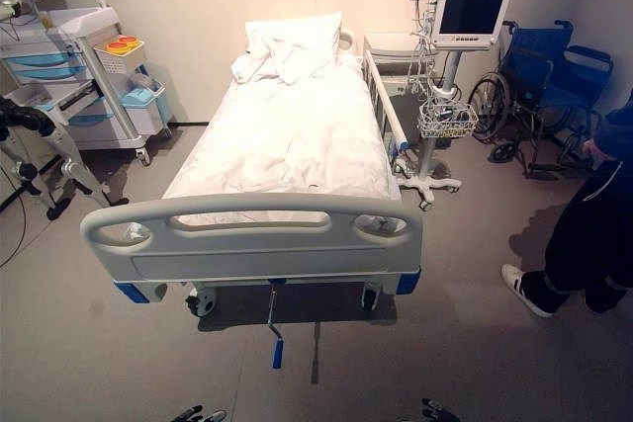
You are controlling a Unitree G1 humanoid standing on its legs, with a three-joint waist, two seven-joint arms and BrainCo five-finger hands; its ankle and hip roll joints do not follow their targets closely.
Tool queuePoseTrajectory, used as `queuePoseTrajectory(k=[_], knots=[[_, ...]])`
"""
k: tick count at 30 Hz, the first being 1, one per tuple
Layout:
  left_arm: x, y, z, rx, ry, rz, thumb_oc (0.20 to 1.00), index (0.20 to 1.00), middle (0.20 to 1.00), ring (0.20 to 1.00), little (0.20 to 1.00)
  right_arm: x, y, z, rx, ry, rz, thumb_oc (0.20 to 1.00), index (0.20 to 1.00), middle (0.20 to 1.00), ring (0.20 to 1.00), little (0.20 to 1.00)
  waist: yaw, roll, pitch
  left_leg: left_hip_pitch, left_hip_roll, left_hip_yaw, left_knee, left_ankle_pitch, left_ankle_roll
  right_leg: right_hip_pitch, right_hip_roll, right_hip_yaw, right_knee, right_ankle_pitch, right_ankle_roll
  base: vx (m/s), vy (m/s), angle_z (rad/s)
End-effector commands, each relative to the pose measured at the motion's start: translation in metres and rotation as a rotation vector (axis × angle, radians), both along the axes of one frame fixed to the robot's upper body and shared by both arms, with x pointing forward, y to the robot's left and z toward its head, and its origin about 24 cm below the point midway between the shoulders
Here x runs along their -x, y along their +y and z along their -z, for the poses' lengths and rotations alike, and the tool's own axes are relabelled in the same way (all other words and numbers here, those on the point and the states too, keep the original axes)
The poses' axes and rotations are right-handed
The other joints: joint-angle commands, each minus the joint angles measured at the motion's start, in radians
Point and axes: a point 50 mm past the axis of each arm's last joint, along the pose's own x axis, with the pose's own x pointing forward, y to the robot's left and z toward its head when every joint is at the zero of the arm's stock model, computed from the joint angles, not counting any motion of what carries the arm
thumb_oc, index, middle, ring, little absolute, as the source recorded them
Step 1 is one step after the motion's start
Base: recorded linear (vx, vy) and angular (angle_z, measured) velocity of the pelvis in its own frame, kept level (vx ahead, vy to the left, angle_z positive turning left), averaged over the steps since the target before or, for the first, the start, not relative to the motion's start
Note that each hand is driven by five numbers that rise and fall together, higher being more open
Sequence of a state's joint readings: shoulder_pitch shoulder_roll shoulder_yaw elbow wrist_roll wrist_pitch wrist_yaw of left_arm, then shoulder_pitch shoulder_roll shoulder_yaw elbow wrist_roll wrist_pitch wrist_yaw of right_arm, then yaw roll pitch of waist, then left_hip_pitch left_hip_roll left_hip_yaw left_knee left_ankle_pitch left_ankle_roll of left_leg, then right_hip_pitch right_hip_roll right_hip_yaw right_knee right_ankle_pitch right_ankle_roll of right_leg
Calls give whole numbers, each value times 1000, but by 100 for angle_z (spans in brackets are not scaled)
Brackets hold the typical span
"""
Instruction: Raise the hospital bed
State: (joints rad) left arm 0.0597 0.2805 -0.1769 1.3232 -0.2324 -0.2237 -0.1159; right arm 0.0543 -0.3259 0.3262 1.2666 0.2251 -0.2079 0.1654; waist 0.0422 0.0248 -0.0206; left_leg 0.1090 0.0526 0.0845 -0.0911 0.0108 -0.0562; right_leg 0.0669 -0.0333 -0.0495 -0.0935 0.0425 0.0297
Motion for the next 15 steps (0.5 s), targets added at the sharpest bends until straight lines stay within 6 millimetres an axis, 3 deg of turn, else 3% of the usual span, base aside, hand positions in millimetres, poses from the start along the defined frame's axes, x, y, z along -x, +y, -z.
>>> queuePoseTrajectory(k=[1, 15], knots=[[-30, -4, -4, 5, -59, -3, 1000, 1000, 1000, 1000, 1000, -27, -2, -5, 20, -43, -42, 1000, 1000, 1000, 1000, 1000, 4, -31, 23, 32, -43, 32, 4, -25, 7, 16, 0, -27, 66, -63, 48, 0, 0, 0], [-34, -2, -5, -4, -71, 0, 1000, 1000, 1000, 1000, 1000, -32, -4, -7, 32, -65, -57, 1000, 1000, 1000, 1000, 1000, 2, -34, 44, 16, -41, 31, 4, -25, 8, -3, 0, -28, 79, -65, 46, 0, 0, 0]])
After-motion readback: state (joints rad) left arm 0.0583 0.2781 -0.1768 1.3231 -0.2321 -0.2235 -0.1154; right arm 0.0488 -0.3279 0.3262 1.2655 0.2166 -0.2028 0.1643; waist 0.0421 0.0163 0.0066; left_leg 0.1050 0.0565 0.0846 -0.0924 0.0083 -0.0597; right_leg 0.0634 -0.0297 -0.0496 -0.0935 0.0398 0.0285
